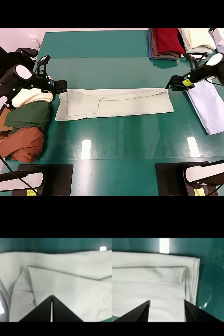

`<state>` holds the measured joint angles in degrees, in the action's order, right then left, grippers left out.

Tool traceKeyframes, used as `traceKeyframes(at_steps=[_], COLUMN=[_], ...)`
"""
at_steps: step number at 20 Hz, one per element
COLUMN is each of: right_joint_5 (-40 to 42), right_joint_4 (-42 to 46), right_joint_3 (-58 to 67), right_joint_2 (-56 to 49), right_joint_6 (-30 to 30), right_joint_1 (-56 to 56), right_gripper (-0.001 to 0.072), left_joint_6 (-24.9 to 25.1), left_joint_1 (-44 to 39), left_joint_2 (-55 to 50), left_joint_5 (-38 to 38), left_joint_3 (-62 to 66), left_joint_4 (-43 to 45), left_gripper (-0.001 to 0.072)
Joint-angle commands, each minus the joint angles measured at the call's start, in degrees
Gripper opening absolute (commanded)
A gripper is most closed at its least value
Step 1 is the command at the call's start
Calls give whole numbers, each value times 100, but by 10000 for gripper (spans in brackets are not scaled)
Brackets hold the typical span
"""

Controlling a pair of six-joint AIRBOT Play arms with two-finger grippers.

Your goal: Fold the shirts.

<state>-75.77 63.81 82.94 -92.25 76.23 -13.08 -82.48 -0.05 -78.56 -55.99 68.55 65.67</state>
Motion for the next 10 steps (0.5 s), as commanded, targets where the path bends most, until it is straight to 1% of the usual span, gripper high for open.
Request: traceKeyframes(at_steps=[1, 2, 4, 5, 6, 8, 9, 10], right_joint_5=[-221, -170, -114, -111, -116, -39, 9, 107], right_joint_4=[-450, -490, -901, -1169, -1443, -1899, -2033, -2127], right_joint_3=[-428, -682, -1080, -1237, -1344, -1449, -1445, -1440], right_joint_2=[-74, -81, -181, -280, -393, -590, -671, -730], right_joint_6=[-345, -352, -553, -654, -767, -911, -935, -1003], right_joint_1=[-684, -892, -1213, -1300, -1305, -1121, -966, -776], right_gripper=[527, 526, 524, 523, 504, 500, 452, 427], left_joint_6=[7, 7, 2, -2, -24, -221, -365, -490], left_joint_1=[2, -33, -271, -481, -693, -1123, -1311, -1513], left_joint_2=[-33, -35, -37, -48, -66, -136, -197, -278], left_joint_5=[-518, -531, -437, -299, -118, 350, 535, 682], left_joint_3=[98, 96, 96, 96, 94, 96, 96, 96], left_joint_4=[-229, -337, -361, -361, -400, -472, -479, -490], left_gripper=[24, 24, 24, 24, 24, 24, 24, 23])
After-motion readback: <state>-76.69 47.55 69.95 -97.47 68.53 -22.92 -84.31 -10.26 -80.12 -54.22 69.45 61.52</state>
